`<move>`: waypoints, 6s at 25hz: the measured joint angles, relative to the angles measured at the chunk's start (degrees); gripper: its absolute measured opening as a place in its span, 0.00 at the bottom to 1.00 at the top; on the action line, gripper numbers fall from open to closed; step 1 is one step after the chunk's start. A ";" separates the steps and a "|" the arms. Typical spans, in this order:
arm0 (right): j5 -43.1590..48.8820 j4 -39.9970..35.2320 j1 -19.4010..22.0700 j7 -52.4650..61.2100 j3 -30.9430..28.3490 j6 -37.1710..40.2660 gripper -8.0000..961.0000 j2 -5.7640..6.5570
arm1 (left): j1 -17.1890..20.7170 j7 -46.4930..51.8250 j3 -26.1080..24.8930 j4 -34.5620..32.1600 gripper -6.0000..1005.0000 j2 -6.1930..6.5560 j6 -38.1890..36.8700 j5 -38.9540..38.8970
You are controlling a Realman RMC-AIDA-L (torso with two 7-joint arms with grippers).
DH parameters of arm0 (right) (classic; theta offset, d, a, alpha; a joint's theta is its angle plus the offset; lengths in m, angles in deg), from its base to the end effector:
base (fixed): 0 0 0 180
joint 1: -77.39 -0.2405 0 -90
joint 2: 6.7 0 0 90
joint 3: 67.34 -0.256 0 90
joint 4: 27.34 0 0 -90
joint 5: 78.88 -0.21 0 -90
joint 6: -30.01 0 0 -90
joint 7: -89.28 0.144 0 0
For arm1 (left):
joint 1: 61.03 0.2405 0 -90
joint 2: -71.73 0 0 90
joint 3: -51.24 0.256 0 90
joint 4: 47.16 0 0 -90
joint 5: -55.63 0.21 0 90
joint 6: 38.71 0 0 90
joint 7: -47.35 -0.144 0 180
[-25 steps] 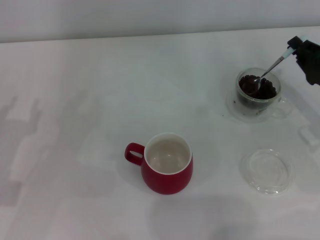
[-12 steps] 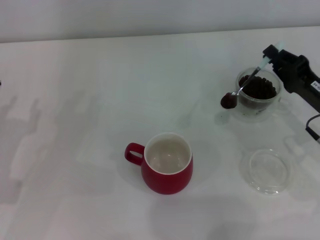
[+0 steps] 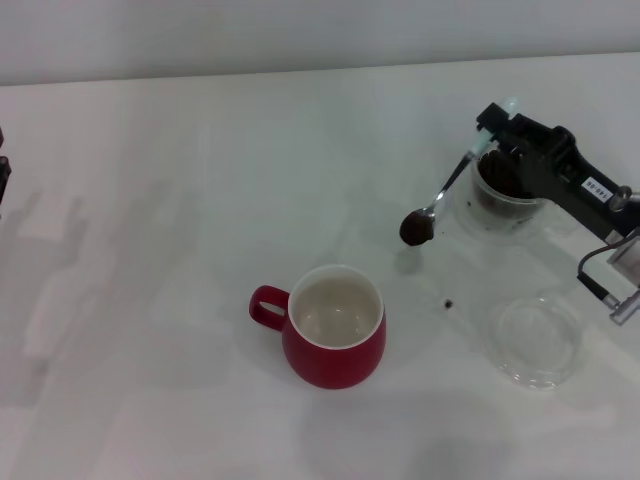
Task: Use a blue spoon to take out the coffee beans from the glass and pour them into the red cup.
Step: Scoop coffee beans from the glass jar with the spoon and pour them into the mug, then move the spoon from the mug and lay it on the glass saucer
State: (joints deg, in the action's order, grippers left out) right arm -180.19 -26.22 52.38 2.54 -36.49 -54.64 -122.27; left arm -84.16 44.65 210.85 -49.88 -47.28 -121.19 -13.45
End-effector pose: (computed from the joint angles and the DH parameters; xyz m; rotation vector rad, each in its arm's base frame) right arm 0.3159 0.2940 -0.0133 -1.6421 1.6740 1.5756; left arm -0.3251 0.2982 -0.0033 -1.6679 -0.1581 -0.6171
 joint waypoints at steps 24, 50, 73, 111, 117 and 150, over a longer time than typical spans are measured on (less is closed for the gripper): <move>5.54 9.07 -6.76 -6.94 1.07 3.30 0.16 -0.66 | 0.71 -0.01 0.08 0.00 0.56 0.07 0.27 -0.04; 12.58 3.98 -6.91 -32.97 1.13 -3.80 0.16 -0.51 | 1.35 0.05 0.08 0.74 0.56 0.09 1.71 0.09; 11.40 -7.23 4.40 -22.59 -4.18 -15.05 0.16 0.62 | 0.93 -0.03 -0.36 0.70 0.56 -0.09 1.71 -0.28; 11.28 -11.44 15.81 -25.09 -4.23 -2.68 0.16 0.87 | -0.07 -0.03 -0.35 0.69 0.56 0.04 1.71 -0.36; 11.51 -10.15 15.81 -24.71 -4.23 -1.75 0.16 0.87 | -0.38 -0.03 -0.36 0.70 0.56 0.12 1.88 -0.36; 11.94 -10.53 15.53 -22.41 -3.31 2.91 0.16 0.87 | -0.86 -0.03 -0.35 0.70 0.56 0.18 2.59 -0.35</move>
State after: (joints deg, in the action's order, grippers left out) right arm -168.25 -36.75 67.91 -19.87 -39.80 -51.73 -121.40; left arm -85.03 44.62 210.50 -49.18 -47.10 -118.60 -13.80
